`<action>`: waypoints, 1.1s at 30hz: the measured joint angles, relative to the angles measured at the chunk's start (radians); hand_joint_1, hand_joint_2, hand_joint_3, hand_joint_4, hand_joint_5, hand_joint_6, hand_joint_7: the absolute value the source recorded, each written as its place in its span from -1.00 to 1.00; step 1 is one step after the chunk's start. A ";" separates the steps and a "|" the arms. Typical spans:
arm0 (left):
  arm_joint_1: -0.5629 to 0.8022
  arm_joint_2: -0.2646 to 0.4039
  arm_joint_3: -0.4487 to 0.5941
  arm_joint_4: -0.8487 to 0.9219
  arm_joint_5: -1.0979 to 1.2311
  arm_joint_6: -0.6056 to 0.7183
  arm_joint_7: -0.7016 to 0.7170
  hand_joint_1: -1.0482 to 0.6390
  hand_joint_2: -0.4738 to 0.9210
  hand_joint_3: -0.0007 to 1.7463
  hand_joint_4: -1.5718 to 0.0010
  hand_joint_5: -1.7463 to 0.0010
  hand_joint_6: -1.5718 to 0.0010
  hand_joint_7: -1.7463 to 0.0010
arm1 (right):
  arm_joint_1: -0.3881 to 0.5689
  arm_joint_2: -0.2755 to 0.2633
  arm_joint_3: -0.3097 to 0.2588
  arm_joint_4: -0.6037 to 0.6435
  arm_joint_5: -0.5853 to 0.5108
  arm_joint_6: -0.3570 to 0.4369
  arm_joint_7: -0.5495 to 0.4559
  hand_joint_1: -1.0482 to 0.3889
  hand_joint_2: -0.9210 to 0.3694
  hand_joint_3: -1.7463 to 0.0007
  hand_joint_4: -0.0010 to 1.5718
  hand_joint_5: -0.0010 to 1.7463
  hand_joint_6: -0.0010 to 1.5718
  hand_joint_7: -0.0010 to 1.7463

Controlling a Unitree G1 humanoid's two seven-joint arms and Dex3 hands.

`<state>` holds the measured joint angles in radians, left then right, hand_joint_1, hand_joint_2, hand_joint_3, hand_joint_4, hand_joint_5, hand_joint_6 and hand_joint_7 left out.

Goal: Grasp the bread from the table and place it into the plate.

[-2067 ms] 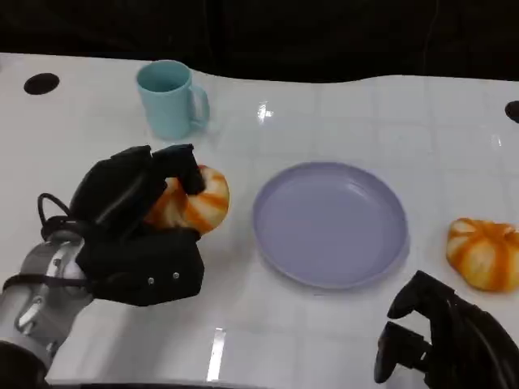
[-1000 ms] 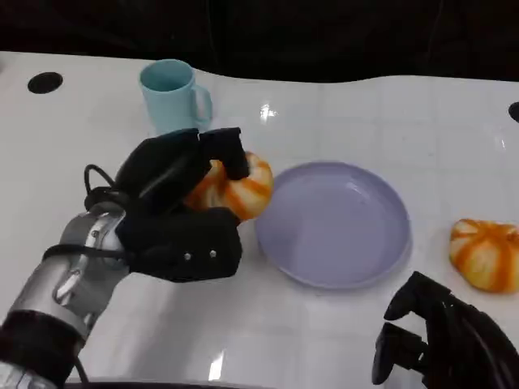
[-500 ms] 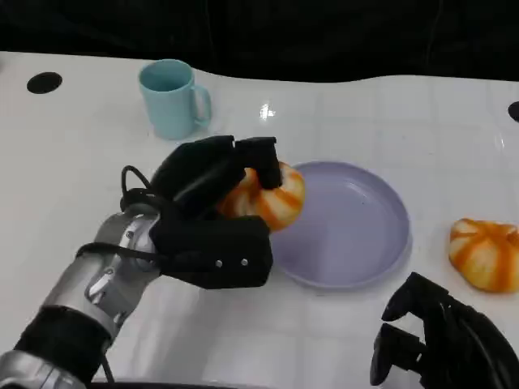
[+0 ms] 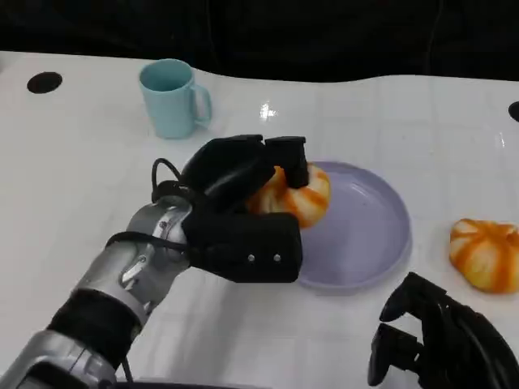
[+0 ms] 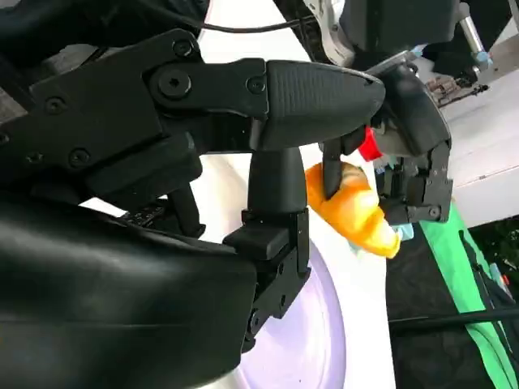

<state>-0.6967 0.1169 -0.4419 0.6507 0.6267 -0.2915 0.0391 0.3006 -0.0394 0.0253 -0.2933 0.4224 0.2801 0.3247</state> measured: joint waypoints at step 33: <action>-0.155 -0.150 -0.089 0.363 0.068 -0.050 0.214 -0.03 0.56 -0.16 0.04 -0.98 0.12 -0.40 | 0.005 0.001 0.012 -0.003 -0.004 0.000 0.000 -0.27 -1.00 0.41 -0.02 1.00 -0.40 1.00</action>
<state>-0.8519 -0.0328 -0.5306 1.0133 0.6944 -0.3415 0.2536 0.3061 -0.0380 0.0371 -0.2962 0.4188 0.2796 0.3248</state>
